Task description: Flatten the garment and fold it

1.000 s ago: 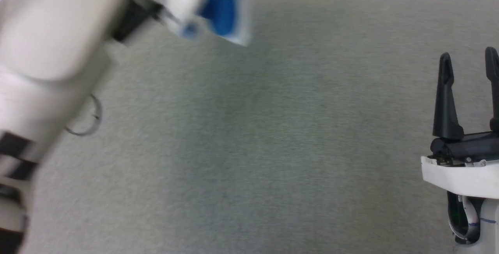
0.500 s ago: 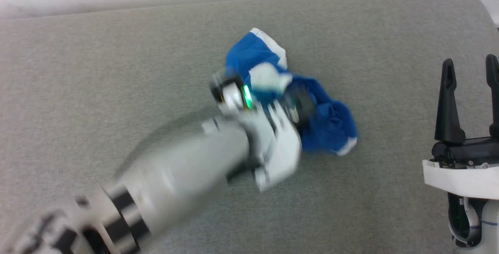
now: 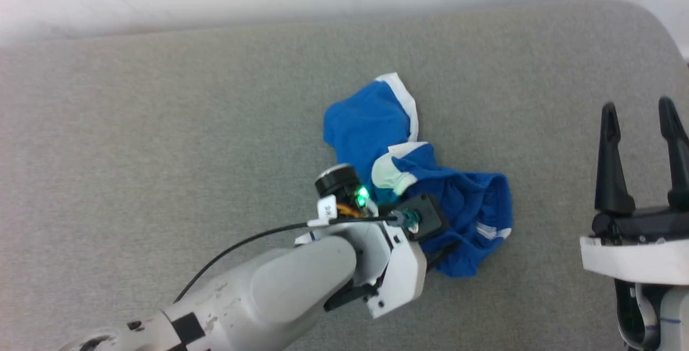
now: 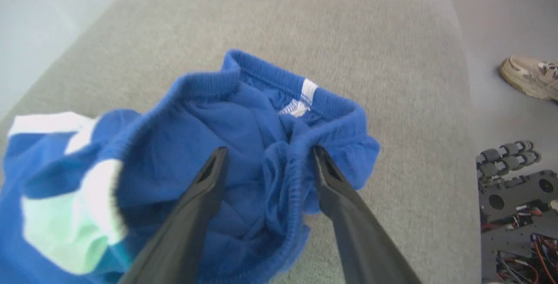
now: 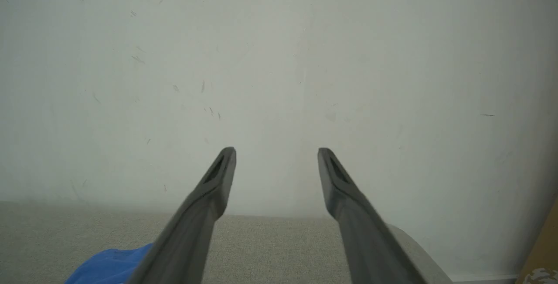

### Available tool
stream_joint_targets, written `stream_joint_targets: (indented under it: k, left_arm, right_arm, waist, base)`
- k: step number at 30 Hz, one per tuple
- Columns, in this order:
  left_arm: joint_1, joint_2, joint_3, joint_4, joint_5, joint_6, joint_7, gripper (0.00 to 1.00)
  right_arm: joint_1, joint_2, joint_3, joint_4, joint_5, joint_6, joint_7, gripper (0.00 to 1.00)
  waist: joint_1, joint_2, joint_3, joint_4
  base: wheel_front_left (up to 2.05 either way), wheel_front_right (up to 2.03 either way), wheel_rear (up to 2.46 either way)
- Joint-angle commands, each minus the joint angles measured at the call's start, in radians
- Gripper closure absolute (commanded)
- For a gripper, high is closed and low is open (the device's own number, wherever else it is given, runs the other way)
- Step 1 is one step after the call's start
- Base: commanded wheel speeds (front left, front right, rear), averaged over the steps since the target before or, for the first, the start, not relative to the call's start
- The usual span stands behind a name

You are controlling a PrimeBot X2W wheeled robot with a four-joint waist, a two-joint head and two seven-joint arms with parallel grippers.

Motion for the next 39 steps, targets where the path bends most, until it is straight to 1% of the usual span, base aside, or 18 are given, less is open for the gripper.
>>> stream_joint_targets:
  k: [1,2,3,4,6,8,10,12,15,18,20,23,26,28,31,36,39]
  left_arm:
    - [-0.018,-0.013,0.015,0.002,-0.001,0.002,-0.057,0.0]
    - [-0.017,-0.016,0.025,0.001,0.002,0.009,-0.092,0.0]
    - [-0.017,-0.016,0.025,0.001,0.002,0.009,-0.092,0.0]
    - [-0.013,-0.019,0.037,-0.005,0.003,0.018,-0.126,0.0]
    - [-0.002,-0.023,0.063,-0.02,0.006,0.048,-0.191,0.0]
    - [0.009,-0.022,0.094,-0.043,0.01,0.088,-0.254,0.0]
    - [0.022,-0.016,0.135,-0.068,0.019,0.143,-0.323,0.0]
    - [0.032,-0.005,0.186,-0.094,0.044,0.216,-0.368,0.0]
    - [0.066,0.02,0.279,-0.134,0.092,0.331,-0.391,0.0]
    - [0.13,0.043,0.417,-0.239,0.174,0.45,-0.392,0.0]
    - [0.197,0.063,0.501,-0.286,0.22,0.509,-0.393,0.0]
    - [0.298,0.085,0.615,-0.335,0.274,0.568,-0.393,0.0]
    - [0.394,0.096,0.708,-0.366,0.317,0.595,-0.393,0.0]
    - [0.456,0.094,0.763,-0.376,0.331,0.593,-0.393,0.0]
    - [0.539,0.089,0.829,-0.39,0.358,0.566,-0.393,0.0]
    - [0.669,0.062,0.936,-0.398,0.388,0.497,-0.393,0.0]
    - [0.726,0.039,0.98,-0.39,0.412,0.451,-0.393,0.0]
  right_arm:
    - [0.021,0.002,-0.006,0.004,-0.007,-0.001,-0.005,0.0]
    - [0.03,0.002,-0.008,0.005,-0.008,-0.001,-0.005,0.0]
    - [0.03,0.002,-0.008,0.005,-0.008,-0.001,-0.005,0.0]
    - [0.039,0.002,-0.01,0.005,-0.01,-0.001,-0.005,0.0]
    - [0.055,0.002,-0.016,0.005,-0.013,-0.001,-0.005,0.0]
    - [0.068,0.002,-0.019,0.004,-0.015,-0.001,-0.005,0.0]
    - [0.079,0.002,-0.019,0.003,-0.017,-0.001,-0.005,0.0]
    - [0.087,0.002,-0.019,0.002,-0.018,-0.001,-0.005,0.0]
    - [0.091,0.002,-0.016,0.001,-0.018,-0.001,-0.005,0.0]
    - [0.093,0.002,-0.016,-0.001,-0.018,-0.001,-0.005,0.0]
    - [0.093,0.002,-0.016,0.0,-0.017,-0.001,-0.005,0.0]
    - [0.094,0.002,-0.021,0.004,-0.016,-0.001,-0.005,0.0]
    - [0.096,0.002,-0.03,0.015,-0.01,-0.001,-0.005,0.0]
    - [0.098,0.002,-0.038,0.028,0.002,-0.001,-0.005,0.0]
    - [0.101,0.002,-0.042,0.049,0.019,-0.001,-0.005,0.0]
    - [0.112,0.002,-0.045,0.083,0.048,-0.001,-0.005,0.0]
    - [0.123,0.002,-0.042,0.092,0.049,-0.001,-0.005,0.0]
  waist:
    - [0.0,0.0,-0.055,0.032]
    - [0.0,0.0,-0.067,0.038]
    - [0.0,0.0,-0.067,0.038]
    - [0.0,0.0,-0.08,0.044]
    - [0.0,0.0,-0.104,0.058]
    - [0.0,0.0,-0.121,0.071]
    - [0.0,0.0,-0.135,0.083]
    - [0.0,0.0,-0.143,0.094]
    - [0.0,0.0,-0.148,0.106]
    - [0.0,0.0,-0.145,0.115]
    - [0.0,0.0,-0.141,0.118]
    - [0.0,0.0,-0.134,0.12]
    - [0.0,0.0,-0.126,0.122]
    - [0.0,0.0,-0.122,0.124]
    - [0.0,0.0,-0.119,0.125]
    - [0.0,0.0,-0.121,0.128]
    - [0.0,0.0,-0.125,0.131]
  base:
    - [0.0,0.0,0.0]
    - [0.0,0.0,0.0]
    - [0.0,0.0,0.0]
    - [0.0,0.0,0.0]
    - [0.0,0.0,0.0]
    - [0.0,0.0,0.0]
    - [0.0,0.0,0.0]
    - [0.0,0.0,0.0]
    - [0.0,0.0,0.0]
    - [0.0,0.0,0.0]
    - [0.0,0.0,0.0]
    - [0.0,0.0,0.0]
    - [0.0,0.0,0.0]
    - [0.0,0.0,0.0]
    - [0.0,0.0,0.0]
    - [0.0,0.0,0.0]
    - [0.0,0.0,0.0]
